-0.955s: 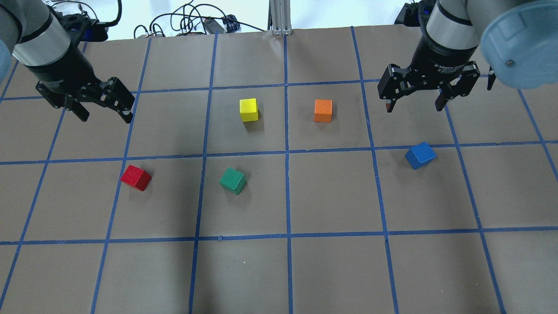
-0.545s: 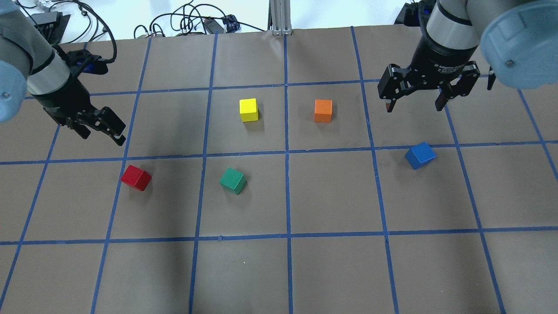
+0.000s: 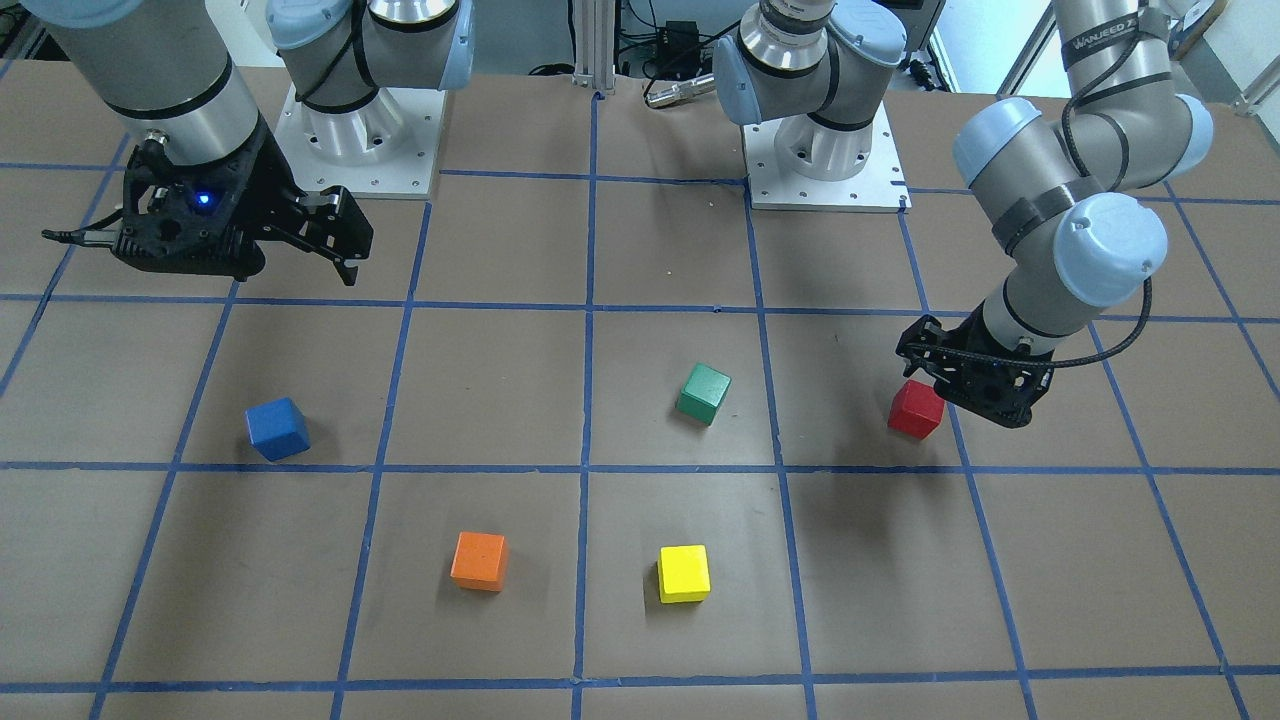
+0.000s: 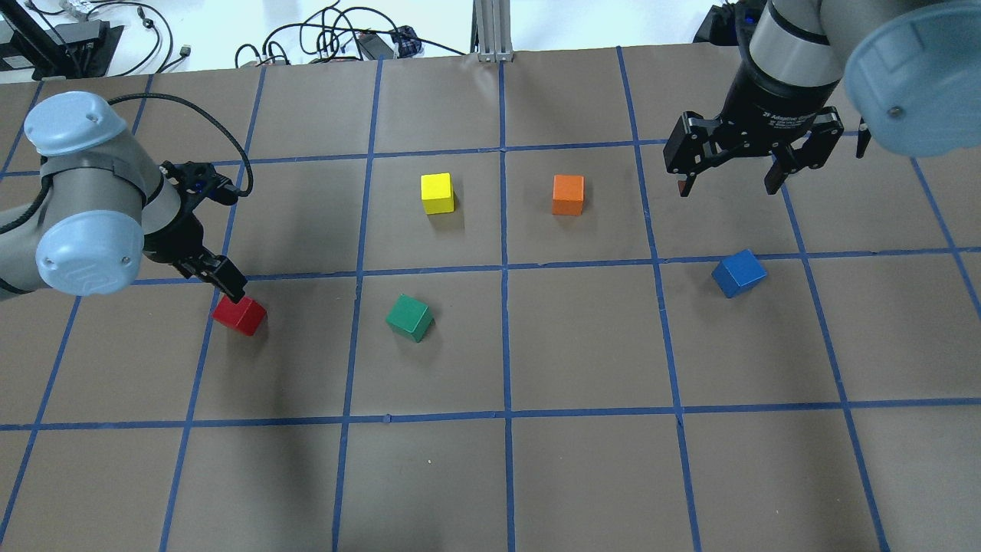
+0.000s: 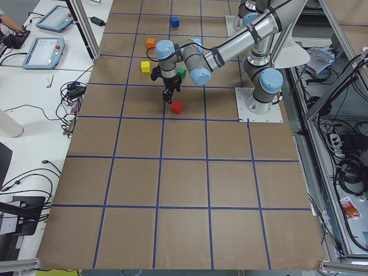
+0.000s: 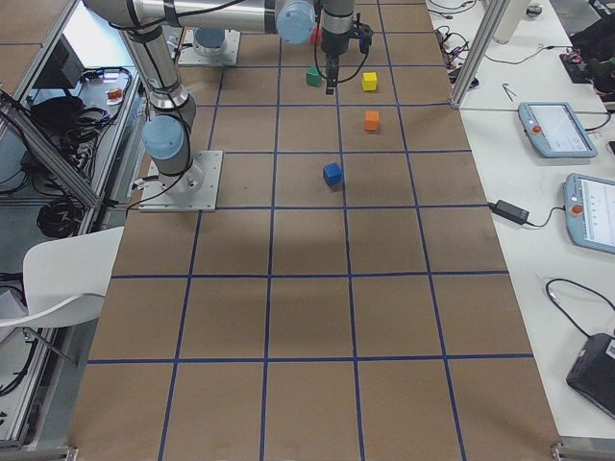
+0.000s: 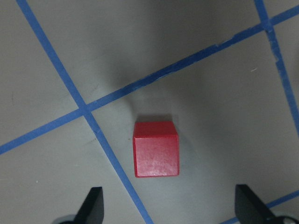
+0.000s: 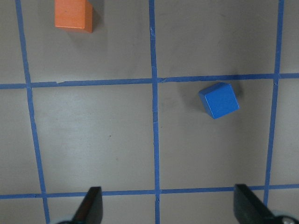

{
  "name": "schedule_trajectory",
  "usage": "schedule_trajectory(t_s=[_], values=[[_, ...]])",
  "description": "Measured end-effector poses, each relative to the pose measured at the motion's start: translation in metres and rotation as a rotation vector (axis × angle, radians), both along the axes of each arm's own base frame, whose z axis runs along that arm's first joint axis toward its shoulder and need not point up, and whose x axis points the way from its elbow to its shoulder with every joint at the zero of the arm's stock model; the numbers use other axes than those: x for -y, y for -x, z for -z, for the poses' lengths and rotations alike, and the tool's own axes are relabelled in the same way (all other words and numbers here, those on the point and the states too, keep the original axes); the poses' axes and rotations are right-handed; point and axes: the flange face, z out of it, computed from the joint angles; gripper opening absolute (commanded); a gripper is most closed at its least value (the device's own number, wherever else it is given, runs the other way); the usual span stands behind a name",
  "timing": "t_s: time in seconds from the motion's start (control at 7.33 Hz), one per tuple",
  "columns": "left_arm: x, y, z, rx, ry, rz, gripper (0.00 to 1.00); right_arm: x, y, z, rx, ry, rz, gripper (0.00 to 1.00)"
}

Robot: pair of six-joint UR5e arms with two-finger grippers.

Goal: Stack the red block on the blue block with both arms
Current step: 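Close the left gripper on the red cube and lift it, then carry the red cube with the left gripper toward the table center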

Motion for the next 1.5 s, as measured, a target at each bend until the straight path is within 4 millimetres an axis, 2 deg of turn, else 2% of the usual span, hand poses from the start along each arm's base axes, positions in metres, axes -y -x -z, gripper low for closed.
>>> schedule_trajectory(t_s=[0.27, 0.41, 0.55, 0.68, 0.82, 1.09, 1.36, 1.5], values=[[-0.01, 0.002, 0.036, 0.002, 0.008, 0.034, 1.0, 0.0, 0.0, 0.0, 0.0, -0.003, 0.0, 1.0], [-0.015, 0.004, 0.052, 0.007, 0.019, 0.038, 0.83, 0.0, 0.0, 0.0, 0.0, -0.003, 0.0, 1.0], [-0.017, 0.004, 0.062, 0.007, 0.02, 0.04, 0.39, 0.0, 0.0, 0.0, 0.0, -0.003, 0.0, 1.0], [-0.017, 0.004, 0.067, 0.008, 0.019, 0.04, 0.07, 0.0, 0.0, 0.0, 0.0, -0.003, 0.0, 1.0], [-0.016, 0.003, 0.069, 0.01, 0.02, 0.04, 0.0, 0.0, 0.0, 0.0, 0.0, -0.004, 0.0, 1.0], [-0.01, 0.002, 0.062, 0.019, 0.04, 0.006, 0.0, 0.0, 0.0, 0.0, 0.0, -0.004, 0.0, 1.0], [0.006, 0.009, 0.033, 0.023, 0.062, -0.055, 0.0, 0.0, 0.0, 0.0, 0.0, -0.005, 0.0, 1.0], [0.017, 0.021, 0.016, 0.023, 0.068, -0.081, 0.0, -0.001, 0.0, 0.0, 0.0, -0.005, 0.0, 1.0]])
